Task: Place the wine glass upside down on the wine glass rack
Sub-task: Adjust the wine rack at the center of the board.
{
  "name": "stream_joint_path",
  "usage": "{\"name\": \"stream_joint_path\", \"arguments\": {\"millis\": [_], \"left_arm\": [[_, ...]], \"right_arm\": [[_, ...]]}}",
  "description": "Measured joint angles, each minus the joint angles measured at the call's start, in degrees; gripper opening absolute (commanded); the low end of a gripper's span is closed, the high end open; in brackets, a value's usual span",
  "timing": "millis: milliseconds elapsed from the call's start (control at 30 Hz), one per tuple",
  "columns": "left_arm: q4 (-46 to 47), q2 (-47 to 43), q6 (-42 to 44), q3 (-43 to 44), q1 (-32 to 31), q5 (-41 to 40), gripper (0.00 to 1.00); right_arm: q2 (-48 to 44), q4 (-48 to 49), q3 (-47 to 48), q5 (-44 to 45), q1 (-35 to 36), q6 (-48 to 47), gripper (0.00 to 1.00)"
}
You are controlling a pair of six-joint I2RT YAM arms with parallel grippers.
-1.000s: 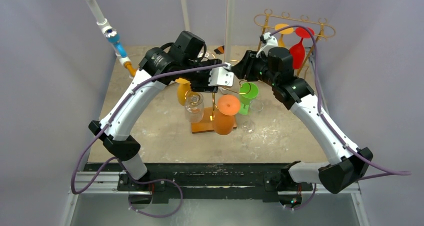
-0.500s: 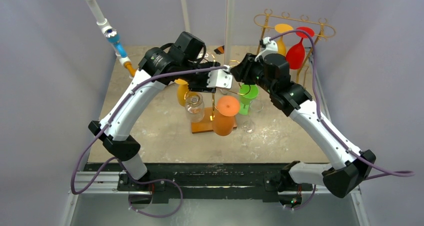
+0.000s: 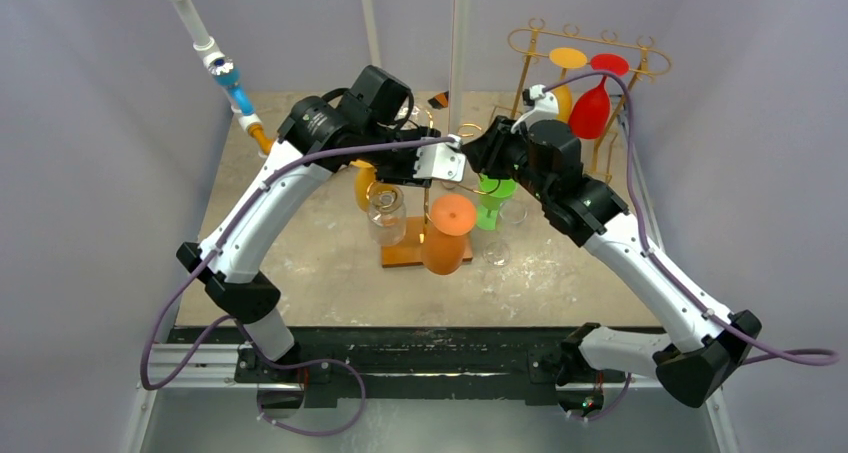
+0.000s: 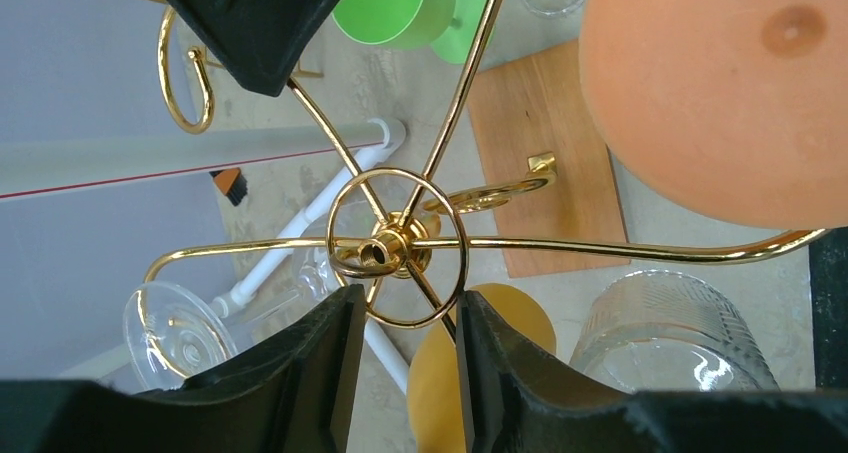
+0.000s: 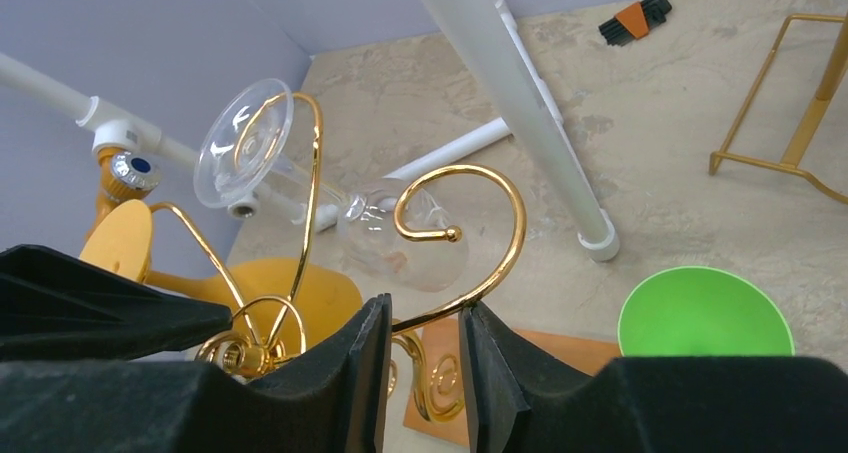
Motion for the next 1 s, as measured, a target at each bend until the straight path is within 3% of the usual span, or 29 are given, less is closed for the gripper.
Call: {"name": "stream_joint_path", "arguments": {"millis": [467, 767, 1000], "left_arm": [[8.3, -1.6, 0.3, -5.3, 1.0, -7.7, 0.38], [11.7, -1.5, 0.2, -6.4, 1.1, -8.3, 0.38], [11.7, -1.5, 0.2, -6.4, 1.1, -8.3, 0.45]], "right_arm": [[-1.6, 1.3, -2.4, 1.4, 5.7, 1.3, 0.34], [-2.0, 1.4, -2.8, 2.3, 6.9, 2.7, 0.35], [-1.9, 1.3, -2.8, 2.2, 7.0, 3.1, 0.38]]}}
